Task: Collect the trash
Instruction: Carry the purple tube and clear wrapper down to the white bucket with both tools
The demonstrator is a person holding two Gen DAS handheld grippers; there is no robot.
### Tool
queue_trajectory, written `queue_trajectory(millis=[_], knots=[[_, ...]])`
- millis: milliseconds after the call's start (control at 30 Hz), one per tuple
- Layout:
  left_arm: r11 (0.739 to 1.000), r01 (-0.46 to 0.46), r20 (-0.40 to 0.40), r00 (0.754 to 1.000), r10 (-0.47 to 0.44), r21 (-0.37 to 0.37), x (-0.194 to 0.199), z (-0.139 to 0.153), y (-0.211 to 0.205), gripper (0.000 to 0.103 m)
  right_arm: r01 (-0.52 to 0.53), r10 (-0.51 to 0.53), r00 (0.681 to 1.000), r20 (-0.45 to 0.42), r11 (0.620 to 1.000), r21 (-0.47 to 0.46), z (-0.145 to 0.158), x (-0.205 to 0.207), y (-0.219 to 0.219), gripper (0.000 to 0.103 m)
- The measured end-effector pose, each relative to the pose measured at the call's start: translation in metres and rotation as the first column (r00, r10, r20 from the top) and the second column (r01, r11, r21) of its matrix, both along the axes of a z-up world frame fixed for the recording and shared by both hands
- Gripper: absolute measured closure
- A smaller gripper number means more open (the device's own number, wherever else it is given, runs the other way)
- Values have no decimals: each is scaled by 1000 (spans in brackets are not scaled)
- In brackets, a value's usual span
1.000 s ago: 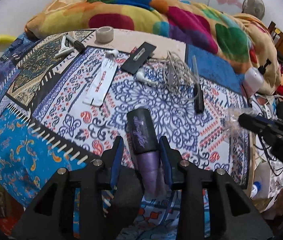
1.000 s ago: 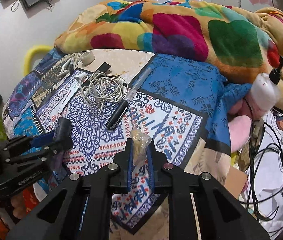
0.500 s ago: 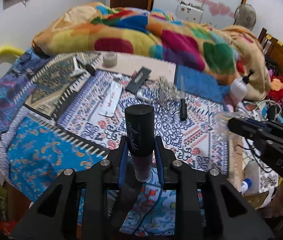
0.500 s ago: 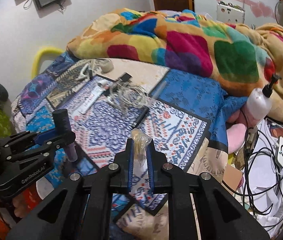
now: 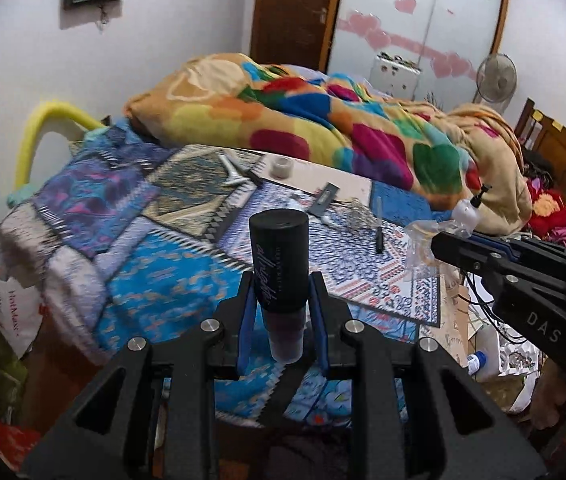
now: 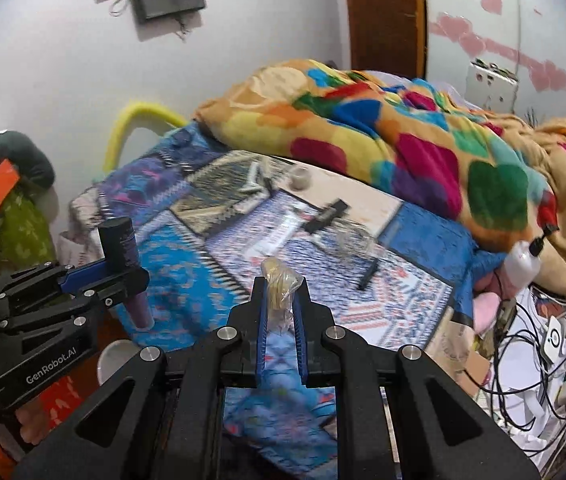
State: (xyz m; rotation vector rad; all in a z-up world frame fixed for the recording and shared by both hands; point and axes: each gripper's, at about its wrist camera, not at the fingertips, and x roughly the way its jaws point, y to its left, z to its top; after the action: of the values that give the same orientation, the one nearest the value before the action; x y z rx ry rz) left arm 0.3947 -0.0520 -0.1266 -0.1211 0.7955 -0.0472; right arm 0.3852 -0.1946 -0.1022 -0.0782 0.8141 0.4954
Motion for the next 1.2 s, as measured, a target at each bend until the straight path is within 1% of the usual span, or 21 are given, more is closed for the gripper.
queue_trajectory(millis=[133,300,500,633,800,933,1067,1200], knots=[[998,-55,14,998,55,1,-32,8,34,78,-54,53,999,11,999,9,7,-18,30,92],[993,-118,16,993,118,8,-66,9,73,78,-125,125,992,13,992,10,8,-37,69,92],[980,-199,5,980,199,22,-102,-2,124,78,-218,218,976,-6,976,9,0,-59,124,92],[968,-248,-14,968,249,34,-121,-15,155,78,-282,282,959,-30,959,5,-12,-72,160,92],[953,-303,-66,950,304,15,-136,-43,191,78,-356,354,932,-80,934,-17,-35,-83,205,92],[940,-340,-121,933,338,3,-145,-75,215,78,-408,400,907,-131,912,-37,-59,-91,235,92],[925,-379,-198,908,369,-16,-149,-113,235,78,-453,436,881,-185,890,-60,-84,-96,260,92],[910,-414,-270,879,394,-17,-150,-151,251,78,-490,459,853,-250,868,-78,-112,-98,282,92]])
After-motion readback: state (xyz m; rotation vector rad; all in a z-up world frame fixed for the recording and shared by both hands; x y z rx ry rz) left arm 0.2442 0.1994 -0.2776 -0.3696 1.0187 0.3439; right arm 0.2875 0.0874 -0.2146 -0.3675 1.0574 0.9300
